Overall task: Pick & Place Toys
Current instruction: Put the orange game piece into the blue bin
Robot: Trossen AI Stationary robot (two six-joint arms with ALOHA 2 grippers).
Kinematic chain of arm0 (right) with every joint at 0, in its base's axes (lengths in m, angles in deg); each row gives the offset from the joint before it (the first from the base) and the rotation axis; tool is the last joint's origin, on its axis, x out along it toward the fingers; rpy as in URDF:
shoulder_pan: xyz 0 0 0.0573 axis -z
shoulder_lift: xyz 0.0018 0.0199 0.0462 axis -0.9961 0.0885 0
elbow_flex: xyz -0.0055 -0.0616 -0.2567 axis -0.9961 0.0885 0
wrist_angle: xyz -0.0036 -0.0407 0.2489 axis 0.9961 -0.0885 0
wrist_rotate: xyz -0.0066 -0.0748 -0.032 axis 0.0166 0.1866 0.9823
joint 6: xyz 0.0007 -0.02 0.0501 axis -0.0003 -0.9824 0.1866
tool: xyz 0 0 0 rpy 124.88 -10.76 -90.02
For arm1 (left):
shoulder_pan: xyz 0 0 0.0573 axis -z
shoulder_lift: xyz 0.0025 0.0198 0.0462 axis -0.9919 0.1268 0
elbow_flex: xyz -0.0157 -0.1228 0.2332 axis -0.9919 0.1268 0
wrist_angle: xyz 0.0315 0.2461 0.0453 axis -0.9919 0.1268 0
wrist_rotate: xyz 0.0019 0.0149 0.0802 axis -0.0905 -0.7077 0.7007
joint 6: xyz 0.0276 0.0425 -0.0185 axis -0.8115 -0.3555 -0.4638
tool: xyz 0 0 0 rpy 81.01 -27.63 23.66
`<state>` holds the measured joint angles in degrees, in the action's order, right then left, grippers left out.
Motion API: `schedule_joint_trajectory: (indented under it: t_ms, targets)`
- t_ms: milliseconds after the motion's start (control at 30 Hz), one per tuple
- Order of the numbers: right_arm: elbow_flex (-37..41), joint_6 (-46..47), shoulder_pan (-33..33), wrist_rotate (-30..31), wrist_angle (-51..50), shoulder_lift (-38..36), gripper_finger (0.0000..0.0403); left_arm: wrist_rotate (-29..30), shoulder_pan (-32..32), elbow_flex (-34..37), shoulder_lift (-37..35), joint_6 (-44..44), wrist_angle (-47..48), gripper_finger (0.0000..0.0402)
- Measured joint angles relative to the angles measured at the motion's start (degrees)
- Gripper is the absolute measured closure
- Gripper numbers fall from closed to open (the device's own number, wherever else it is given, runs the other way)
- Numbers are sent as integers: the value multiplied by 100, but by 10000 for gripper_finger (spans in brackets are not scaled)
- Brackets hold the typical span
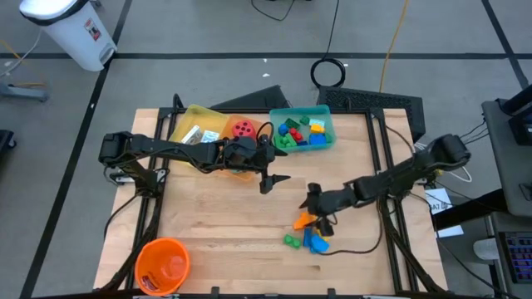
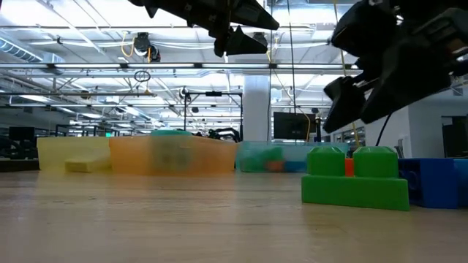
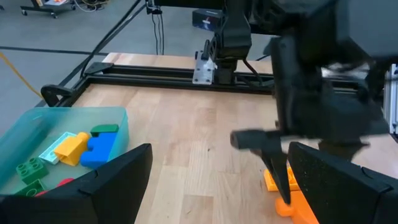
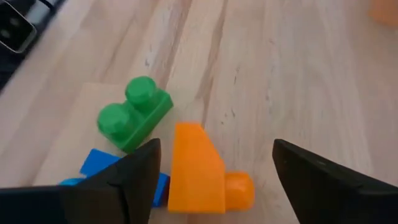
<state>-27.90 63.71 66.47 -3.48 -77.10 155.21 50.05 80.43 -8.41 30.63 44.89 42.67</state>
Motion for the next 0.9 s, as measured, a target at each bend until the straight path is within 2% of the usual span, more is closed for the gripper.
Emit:
schedule_joint_trajectory:
  t_ms: [200, 333, 567, 700, 900]
  targets:
    - [-822, -444, 6, -324, -934, 720, 102, 0, 2, 0, 0, -2, -32, 23]
    - [-1329, -637, 7, -331, -1676, 1075, 104, 0, 2, 0, 0, -4, -81, 23]
    - [-1563, -767, 222, -925, -1787, 1598, 124, 0, 1, 0, 0, -3, -109, 23]
    - [-1563, -919, 427, -867, -2120, 1601, 135, 0, 1, 0, 0, 4, -109, 23]
    - [-1556, -1189, 809, -144, -2622, 1471, 153, 0, 0, 0, 0, 7, -101, 23]
